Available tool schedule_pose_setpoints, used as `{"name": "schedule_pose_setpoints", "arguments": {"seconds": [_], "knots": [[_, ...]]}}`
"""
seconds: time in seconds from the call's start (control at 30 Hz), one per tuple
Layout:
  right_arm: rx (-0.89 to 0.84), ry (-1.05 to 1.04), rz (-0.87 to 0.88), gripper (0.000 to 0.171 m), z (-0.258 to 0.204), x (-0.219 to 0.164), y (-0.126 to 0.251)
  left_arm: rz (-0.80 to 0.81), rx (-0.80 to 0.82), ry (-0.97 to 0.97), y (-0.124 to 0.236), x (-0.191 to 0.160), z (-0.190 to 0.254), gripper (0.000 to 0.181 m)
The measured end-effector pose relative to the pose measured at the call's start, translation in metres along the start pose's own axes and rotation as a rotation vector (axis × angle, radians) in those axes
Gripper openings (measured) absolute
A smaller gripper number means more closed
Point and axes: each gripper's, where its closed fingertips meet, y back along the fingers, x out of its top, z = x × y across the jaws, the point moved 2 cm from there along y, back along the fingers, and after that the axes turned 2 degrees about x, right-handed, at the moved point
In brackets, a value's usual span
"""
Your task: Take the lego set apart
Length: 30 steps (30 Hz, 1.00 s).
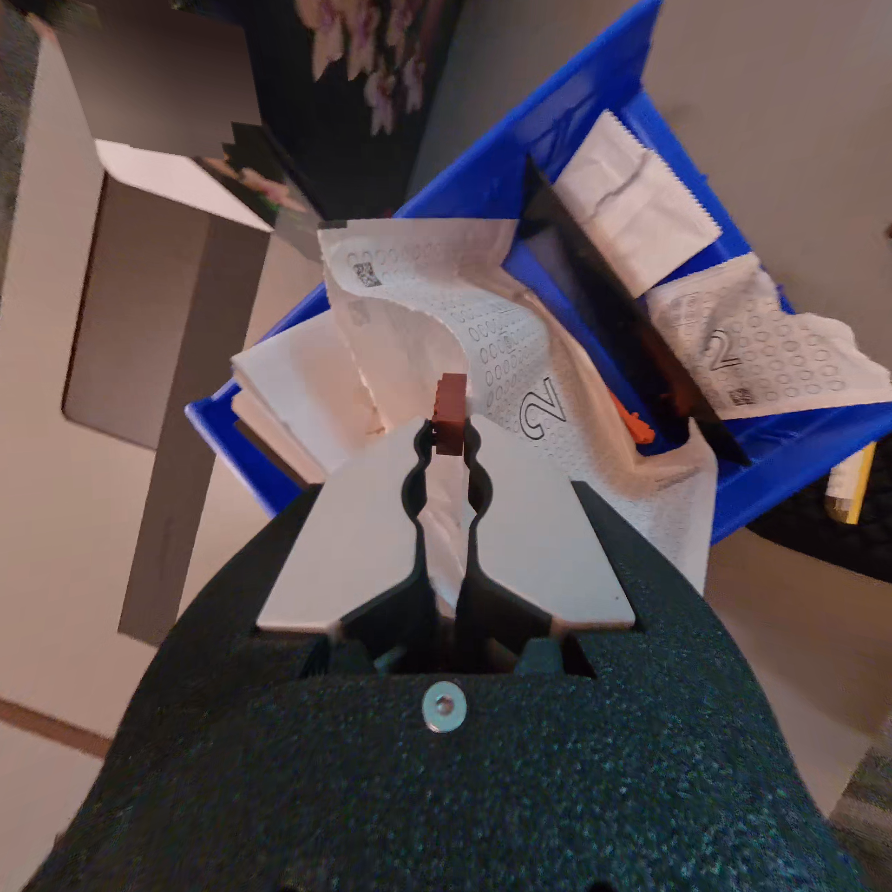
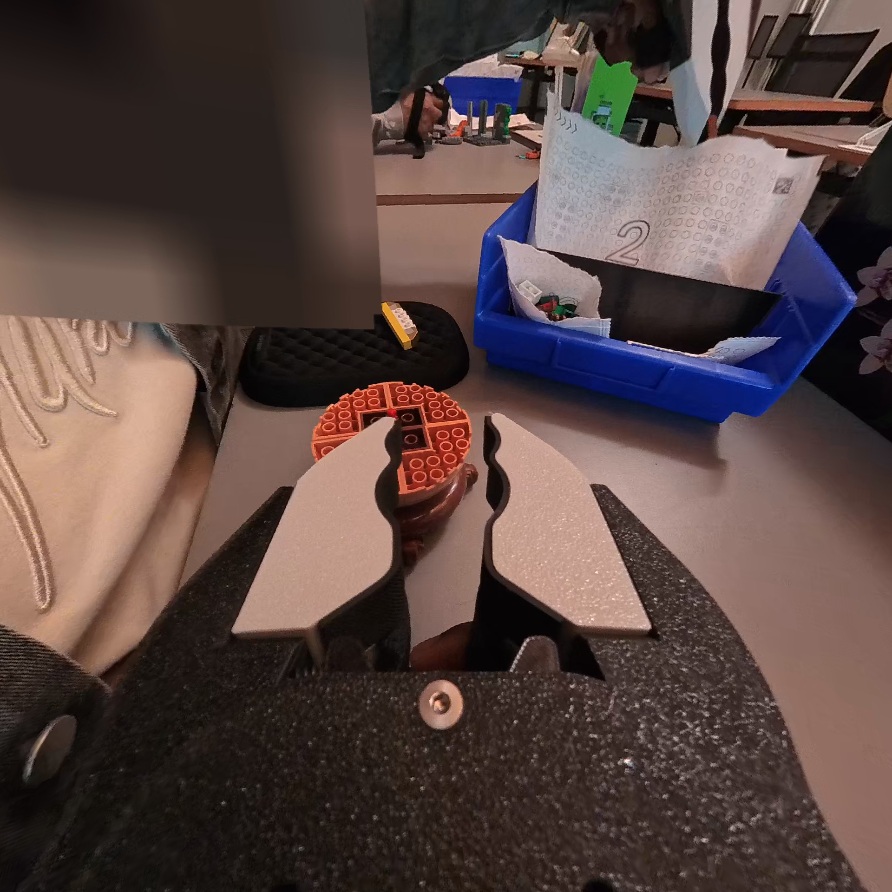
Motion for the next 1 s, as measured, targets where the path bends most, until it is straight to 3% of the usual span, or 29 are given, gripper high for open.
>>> {"name": "schedule_pose_setpoints", "arguments": {"seconds": [0.27, 0.5, 0.63, 0.77, 0.87, 1.0], "knots": [[0.004, -0.017, 0.012, 0.032, 0.002, 0.0, 0.001, 0.152, -0.248, 0.044, 0.0, 0.028, 0.036, 0.012], [0.005, 0.009, -0.011, 0.031, -0.001, -0.001, -0.001, 0.086, -0.234, 0.17, -0.016, 0.018, 0.023, 0.023], [-0.002, 0.015, -0.001, 0.031, 0.0, 0.0, 0.0, 0.083, -0.058, 0.183, -0.005, 0.014, 0.003, 0.032], [-0.032, -0.042, -0.02, 0.033, 0.007, -0.003, 0.002, 0.208, 0.232, 0.16, 0.037, 0.025, -0.015, 0.037], [-0.03, -0.071, -0.051, 0.037, 0.007, -0.004, 0.002, 0.323, 0.261, 0.117, 0.064, 0.039, 0.016, 0.054], [0.029, -0.089, -0.097, 0.043, -0.004, -0.004, -0.003, 0.447, 0.122, 0.046, 0.071, 0.052, 0.094, 0.058]]}}
